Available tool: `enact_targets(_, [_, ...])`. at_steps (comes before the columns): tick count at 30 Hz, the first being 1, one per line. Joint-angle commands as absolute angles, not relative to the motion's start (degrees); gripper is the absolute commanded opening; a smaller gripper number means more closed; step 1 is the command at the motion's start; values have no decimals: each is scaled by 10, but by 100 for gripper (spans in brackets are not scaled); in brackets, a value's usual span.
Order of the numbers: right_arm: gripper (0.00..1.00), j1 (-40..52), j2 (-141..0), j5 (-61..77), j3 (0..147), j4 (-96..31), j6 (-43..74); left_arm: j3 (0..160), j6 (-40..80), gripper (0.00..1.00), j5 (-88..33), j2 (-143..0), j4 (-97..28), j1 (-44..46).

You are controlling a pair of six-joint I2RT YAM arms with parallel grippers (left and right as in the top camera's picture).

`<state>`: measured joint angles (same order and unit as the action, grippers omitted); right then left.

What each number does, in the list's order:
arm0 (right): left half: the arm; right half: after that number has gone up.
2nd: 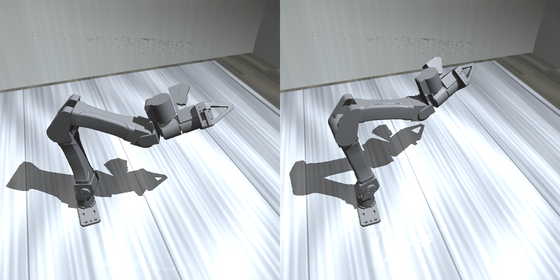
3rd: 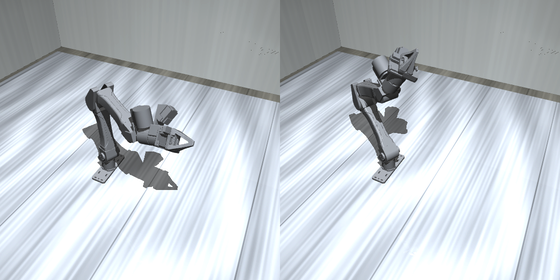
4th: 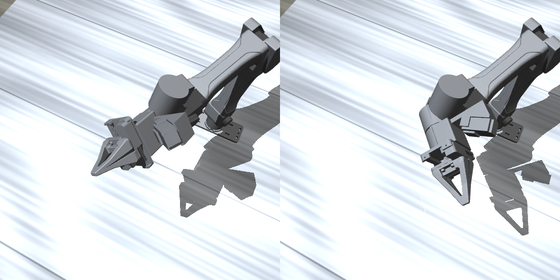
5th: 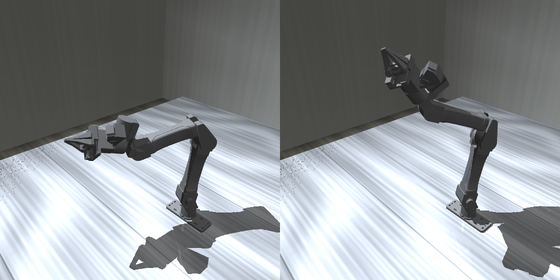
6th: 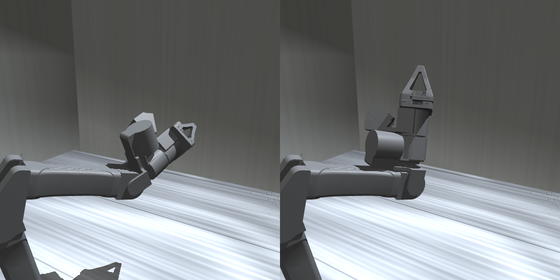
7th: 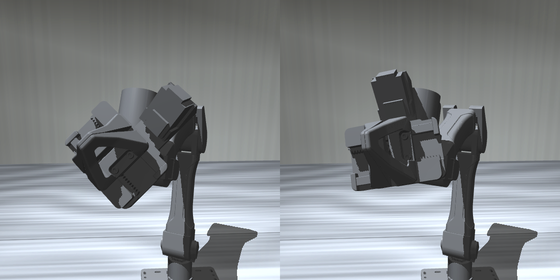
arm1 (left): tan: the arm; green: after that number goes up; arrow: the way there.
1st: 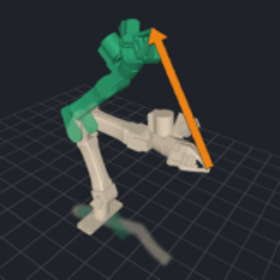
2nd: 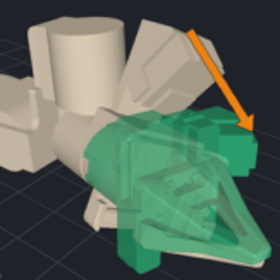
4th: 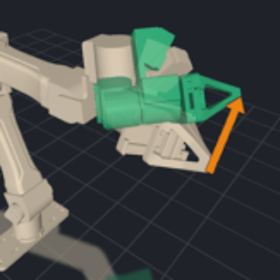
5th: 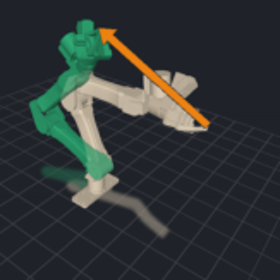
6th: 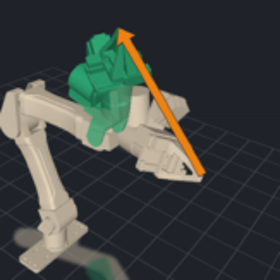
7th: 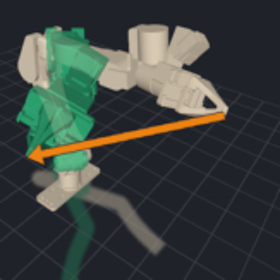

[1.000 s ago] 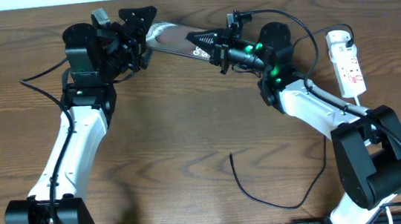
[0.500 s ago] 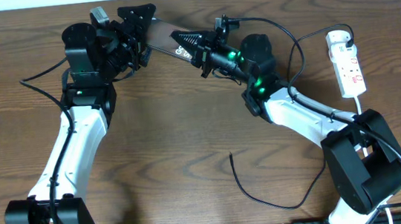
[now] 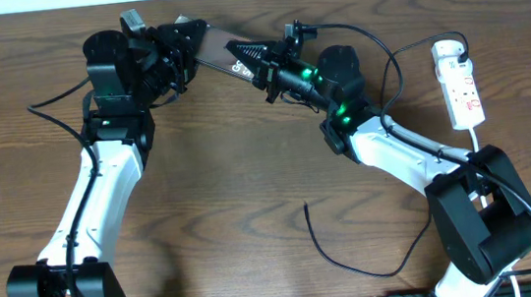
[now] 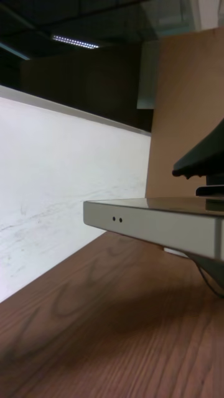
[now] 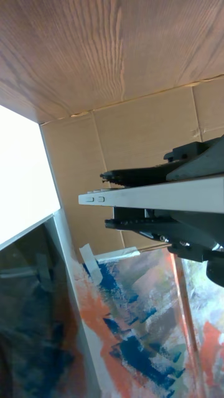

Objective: Plug charger to phone and switch on socket

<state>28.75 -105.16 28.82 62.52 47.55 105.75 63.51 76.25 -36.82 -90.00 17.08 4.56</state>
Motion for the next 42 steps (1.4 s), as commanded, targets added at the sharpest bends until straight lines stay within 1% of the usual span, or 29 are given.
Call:
enact_targets(1, [1, 293, -1045, 293, 630, 484, 1060, 636, 753, 19, -371, -894, 175, 46])
enact_targets(2, [1, 293, -1045, 295, 630, 484, 1060, 636, 753, 12, -371, -894, 175, 46])
enact_targets(3, [1, 293, -1045, 295, 630, 484, 1060, 636, 752, 8, -371, -894, 175, 46])
enact_targets(14, [1, 293, -1045, 295, 630, 484, 1060, 636, 746, 7, -371, -894, 175, 46])
enact_targets(17, [8, 293, -1045, 295, 630, 484, 1060, 636, 744, 7, -371, -894, 175, 46])
enact_targets(18, [12, 293, -1045, 295, 630, 484, 1060, 636, 742, 7, -371, -894, 175, 46])
enact_targets(20, [24, 293, -1045, 295, 630, 484, 1060, 636, 742, 7, -371, -894, 175, 46])
enact_targets(21, [44, 293, -1045, 296, 630, 484, 1060, 636, 742, 8, -371, -894, 175, 45])
enact_targets(22, [56, 293, -1045, 295, 630, 484, 1060, 636, 742, 7, -371, -894, 175, 45])
enact_targets(23, [74, 293, -1045, 295, 630, 484, 1060, 636, 742, 7, -371, -894, 175, 44])
enact_targets(25, [96, 293, -1045, 295, 630, 485, 1060, 636, 742, 7, -371, -894, 175, 41])
enact_targets(26, [99, 293, -1045, 295, 630, 485, 1060, 636, 742, 7, -371, -894, 175, 39])
enact_targets(34, [99, 289, -1045, 306, 630, 487, 1060, 636, 742, 7, -391, -894, 175, -3])
enact_targets(39, [99, 276, -1045, 343, 630, 489, 1056, 636, 742, 7, -449, -894, 175, -76])
enact_targets(42, [99, 265, -1045, 371, 630, 502, 976, 636, 742, 8, -512, -894, 175, -127])
